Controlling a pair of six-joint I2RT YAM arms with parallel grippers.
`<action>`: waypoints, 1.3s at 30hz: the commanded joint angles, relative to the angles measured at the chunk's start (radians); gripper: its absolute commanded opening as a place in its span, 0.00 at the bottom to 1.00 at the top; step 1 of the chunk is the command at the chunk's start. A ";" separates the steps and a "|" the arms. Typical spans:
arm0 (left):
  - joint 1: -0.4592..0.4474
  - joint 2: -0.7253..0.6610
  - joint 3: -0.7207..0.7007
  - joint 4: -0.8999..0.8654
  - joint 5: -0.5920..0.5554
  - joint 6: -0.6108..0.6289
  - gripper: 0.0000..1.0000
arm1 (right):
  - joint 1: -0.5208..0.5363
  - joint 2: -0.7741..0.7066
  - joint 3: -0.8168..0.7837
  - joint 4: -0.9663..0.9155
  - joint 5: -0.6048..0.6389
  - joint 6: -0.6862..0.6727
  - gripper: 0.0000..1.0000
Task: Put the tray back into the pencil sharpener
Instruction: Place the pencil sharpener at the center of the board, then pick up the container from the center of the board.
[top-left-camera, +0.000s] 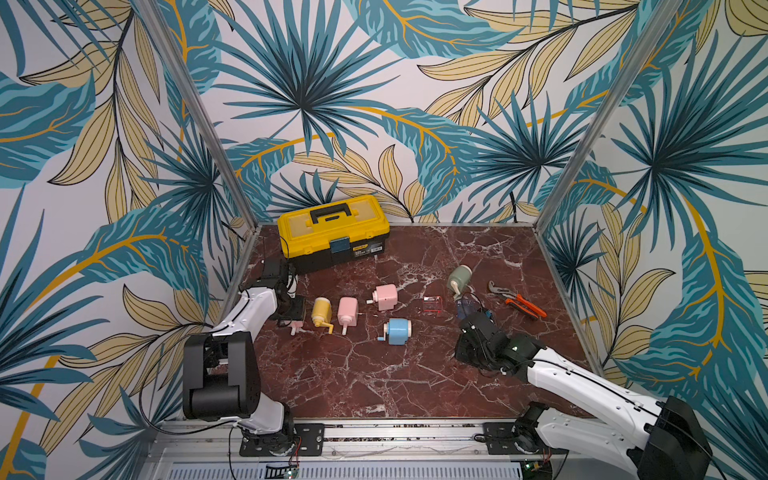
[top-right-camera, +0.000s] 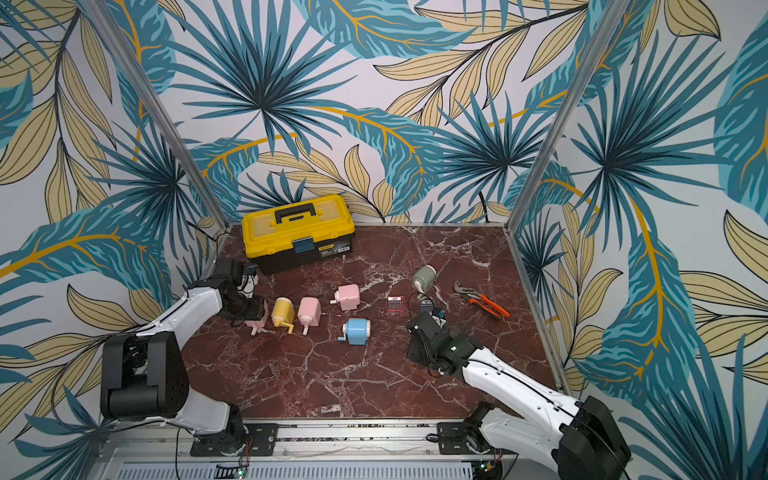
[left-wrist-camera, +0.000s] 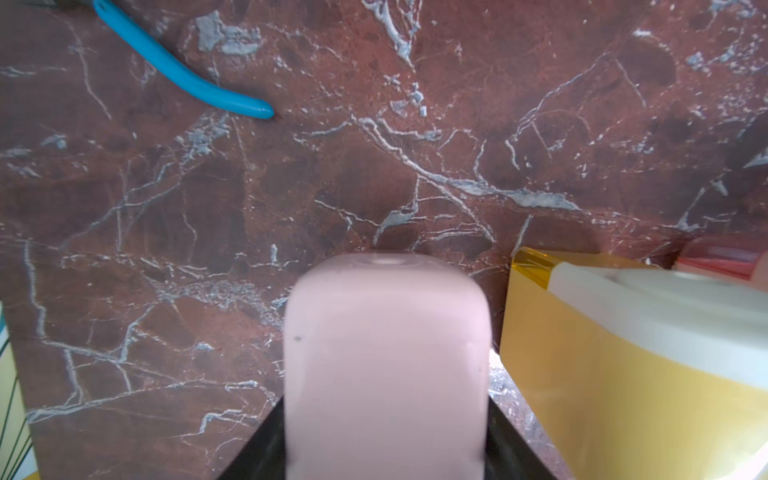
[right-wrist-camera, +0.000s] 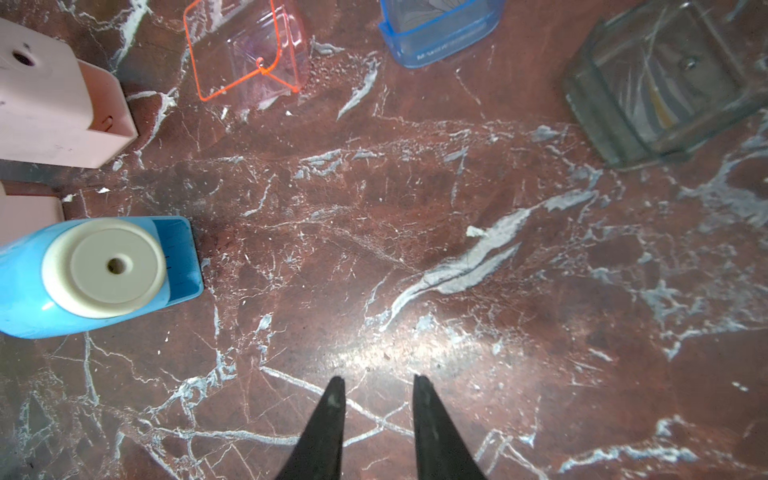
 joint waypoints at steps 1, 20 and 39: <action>0.011 -0.017 -0.017 0.034 -0.009 -0.005 0.57 | -0.003 0.002 -0.016 0.006 0.002 0.006 0.30; 0.010 -0.230 -0.013 0.031 -0.013 0.010 0.77 | -0.008 -0.013 0.021 -0.042 0.018 -0.040 0.33; -0.133 -0.652 -0.039 0.032 0.585 0.205 0.75 | -0.093 0.393 0.499 -0.170 0.052 -0.438 0.41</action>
